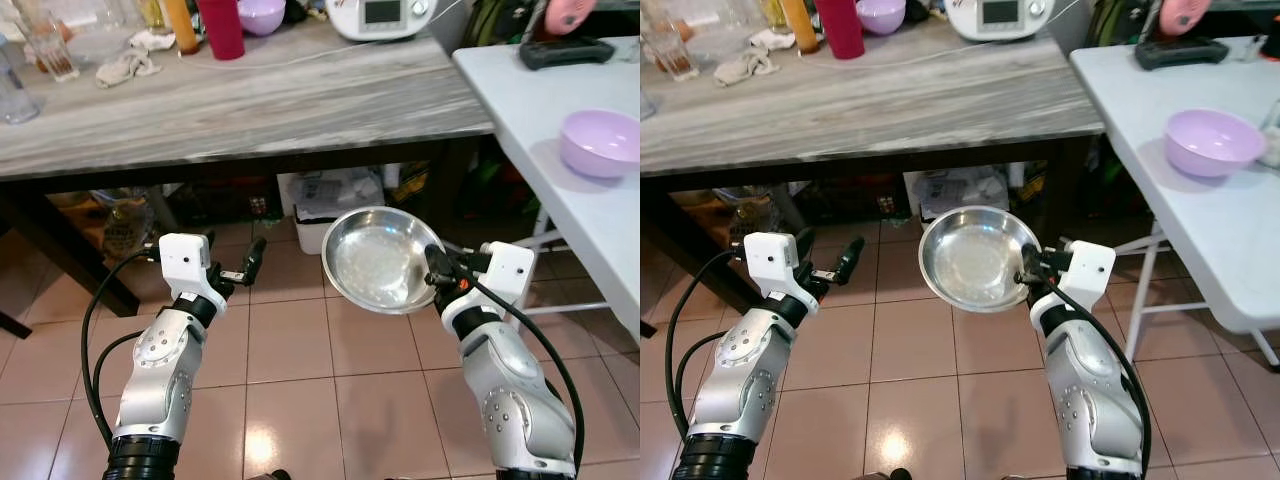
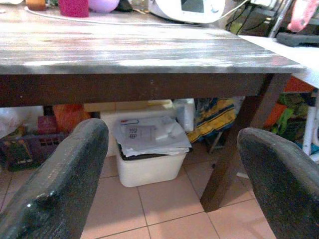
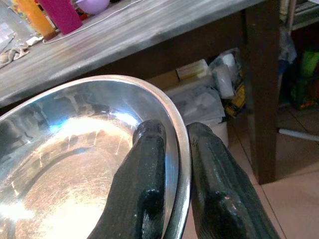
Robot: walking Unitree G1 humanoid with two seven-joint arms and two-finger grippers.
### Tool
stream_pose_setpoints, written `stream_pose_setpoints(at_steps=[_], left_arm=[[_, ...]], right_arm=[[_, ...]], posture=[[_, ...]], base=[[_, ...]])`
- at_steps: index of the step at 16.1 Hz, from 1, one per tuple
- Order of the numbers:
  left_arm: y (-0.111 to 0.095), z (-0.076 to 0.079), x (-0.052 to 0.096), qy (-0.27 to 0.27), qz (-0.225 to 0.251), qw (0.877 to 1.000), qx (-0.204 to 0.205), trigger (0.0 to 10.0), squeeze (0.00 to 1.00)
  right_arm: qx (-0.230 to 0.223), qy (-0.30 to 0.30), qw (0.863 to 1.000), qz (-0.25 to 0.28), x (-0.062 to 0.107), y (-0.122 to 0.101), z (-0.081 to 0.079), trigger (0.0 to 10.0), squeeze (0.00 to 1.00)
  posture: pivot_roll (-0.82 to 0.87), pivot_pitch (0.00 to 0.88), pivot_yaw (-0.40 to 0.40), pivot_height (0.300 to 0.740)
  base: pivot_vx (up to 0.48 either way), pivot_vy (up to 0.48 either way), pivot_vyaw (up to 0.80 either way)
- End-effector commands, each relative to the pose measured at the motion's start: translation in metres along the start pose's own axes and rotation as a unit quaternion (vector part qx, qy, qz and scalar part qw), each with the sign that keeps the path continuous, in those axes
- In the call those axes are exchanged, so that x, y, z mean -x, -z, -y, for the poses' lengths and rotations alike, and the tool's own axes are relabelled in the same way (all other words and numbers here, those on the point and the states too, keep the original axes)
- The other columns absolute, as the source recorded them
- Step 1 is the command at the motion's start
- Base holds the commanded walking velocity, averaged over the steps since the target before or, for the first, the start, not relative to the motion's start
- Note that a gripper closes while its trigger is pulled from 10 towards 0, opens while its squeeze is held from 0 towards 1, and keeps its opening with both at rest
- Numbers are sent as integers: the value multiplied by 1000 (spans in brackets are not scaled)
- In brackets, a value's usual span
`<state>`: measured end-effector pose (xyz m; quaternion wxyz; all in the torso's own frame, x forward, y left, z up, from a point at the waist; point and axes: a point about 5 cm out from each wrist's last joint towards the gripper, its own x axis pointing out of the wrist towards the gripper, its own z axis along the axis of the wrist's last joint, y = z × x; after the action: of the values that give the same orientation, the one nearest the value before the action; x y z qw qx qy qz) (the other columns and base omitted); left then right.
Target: Setting the table
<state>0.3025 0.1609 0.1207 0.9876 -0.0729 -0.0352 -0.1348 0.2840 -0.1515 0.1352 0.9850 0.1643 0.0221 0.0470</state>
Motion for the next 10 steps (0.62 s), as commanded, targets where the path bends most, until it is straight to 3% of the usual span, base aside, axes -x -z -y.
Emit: stream_pose_setpoints(at_steps=[1, 6, 10], left_arm=[[-1, 1, 0, 7, 2, 1000, -1, 10000, 0], [-1, 4, 0, 11, 3, 1000, 2, 10000, 0], [-3, 6, -2, 15, 7, 1000, 4, 10000, 0]], right_arm=[[0, 5, 1000, 8, -1, -3, 1, 10000, 0], [6, 10, 1000, 20, -2, -8, 3, 10000, 0], [8, 18, 999, 34, -4, -13, 6, 10000, 0]], posture=[[-176, 111, 63, 740], [-176, 115, 66, 740], [-175, 119, 72, 740]], base=[[326, 0, 0], [340, 0, 0], [480, 0, 538]])
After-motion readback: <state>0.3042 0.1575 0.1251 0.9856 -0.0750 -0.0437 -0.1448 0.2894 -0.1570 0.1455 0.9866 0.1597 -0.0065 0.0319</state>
